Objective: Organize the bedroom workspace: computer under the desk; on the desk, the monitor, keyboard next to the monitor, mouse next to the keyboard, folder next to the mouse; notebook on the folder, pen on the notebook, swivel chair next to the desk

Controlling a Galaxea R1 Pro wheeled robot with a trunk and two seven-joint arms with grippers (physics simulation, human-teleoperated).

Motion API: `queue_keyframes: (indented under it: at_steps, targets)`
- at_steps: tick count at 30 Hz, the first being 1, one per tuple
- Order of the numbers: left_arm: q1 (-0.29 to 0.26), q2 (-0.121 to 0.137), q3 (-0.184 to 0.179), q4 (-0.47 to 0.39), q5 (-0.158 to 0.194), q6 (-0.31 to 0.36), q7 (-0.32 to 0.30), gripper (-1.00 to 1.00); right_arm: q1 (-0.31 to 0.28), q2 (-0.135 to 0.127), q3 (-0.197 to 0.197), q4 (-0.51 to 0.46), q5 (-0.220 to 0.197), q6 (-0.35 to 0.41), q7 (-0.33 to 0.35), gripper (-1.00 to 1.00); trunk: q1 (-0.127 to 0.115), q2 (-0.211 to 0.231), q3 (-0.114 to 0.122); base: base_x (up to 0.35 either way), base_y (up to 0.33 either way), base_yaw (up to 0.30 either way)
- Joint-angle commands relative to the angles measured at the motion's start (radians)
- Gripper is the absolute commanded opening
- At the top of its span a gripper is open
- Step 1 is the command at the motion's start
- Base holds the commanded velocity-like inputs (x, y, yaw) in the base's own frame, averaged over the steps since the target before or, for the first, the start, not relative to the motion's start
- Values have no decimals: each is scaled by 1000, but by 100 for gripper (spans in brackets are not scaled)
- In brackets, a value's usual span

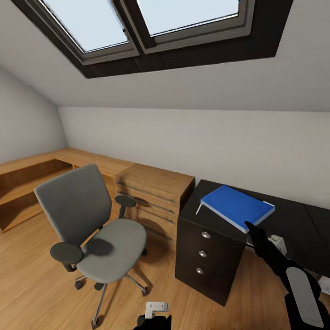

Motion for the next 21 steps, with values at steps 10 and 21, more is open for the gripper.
queue_keyframes:
  at_steps: [10, 21]
  targets:
    - [-1, 0, -6, 13, 14, -8, 6, 100, -1, 2, 0, 0, -11, -1, -8, -100, -38, 70, 30, 0, 0, -269]
    - [-1, 25, -3, 312, 27, -185, 9, 100, -1, 0, -3, 0, -12, -2, -8, -100, -81, 147, 65, 0, 0, -269]
